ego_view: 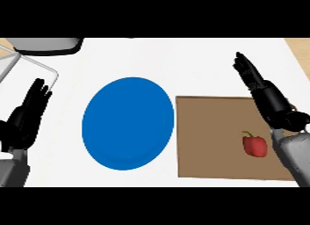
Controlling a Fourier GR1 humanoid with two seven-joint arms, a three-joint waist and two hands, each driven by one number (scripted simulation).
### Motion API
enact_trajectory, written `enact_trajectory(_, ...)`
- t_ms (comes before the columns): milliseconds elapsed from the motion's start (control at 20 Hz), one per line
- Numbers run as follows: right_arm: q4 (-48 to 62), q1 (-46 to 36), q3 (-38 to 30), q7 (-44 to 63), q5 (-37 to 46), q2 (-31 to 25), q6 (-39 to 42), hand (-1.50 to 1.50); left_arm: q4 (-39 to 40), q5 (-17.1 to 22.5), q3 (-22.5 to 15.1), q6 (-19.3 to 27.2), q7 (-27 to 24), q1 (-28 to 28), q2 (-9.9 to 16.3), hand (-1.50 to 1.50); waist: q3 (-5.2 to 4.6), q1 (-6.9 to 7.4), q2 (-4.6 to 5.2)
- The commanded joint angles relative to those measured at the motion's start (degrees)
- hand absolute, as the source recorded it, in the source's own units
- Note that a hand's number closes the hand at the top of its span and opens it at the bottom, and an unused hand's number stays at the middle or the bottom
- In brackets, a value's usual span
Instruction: Pick the bell pepper from the tray and place it in the plate
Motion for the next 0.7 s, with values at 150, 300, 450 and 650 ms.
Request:
enact_trajectory(150,-1.9,-1.0,11.0,0.1,10.2,7.1,-1.7,1.50,-5.1,-4.1,-0.8,-0.9,1.0,-6.2,3.8,0.00,-0.45,1.46,0.74)
enact_trajectory(300,3.1,-3.5,12.1,5.7,27.1,-8.6,-6.5,1.50,-5.3,-4.7,-2.2,-0.8,1.4,-6.1,3.3,0.00,-2.48,-1.20,-1.58)
enact_trajectory(450,4.9,1.3,18.0,12.1,37.0,-0.8,-19.3,1.50,-8.1,-5.0,-3.7,-0.7,3.3,-7.6,2.7,0.00,-0.61,-0.31,-0.20)
enact_trajectory(650,8.0,12.4,14.4,-0.5,32.4,12.7,-34.9,-1.50,-12.4,-4.8,-3.8,-0.5,5.5,-6.2,2.9,0.00,-0.26,0.97,0.71)
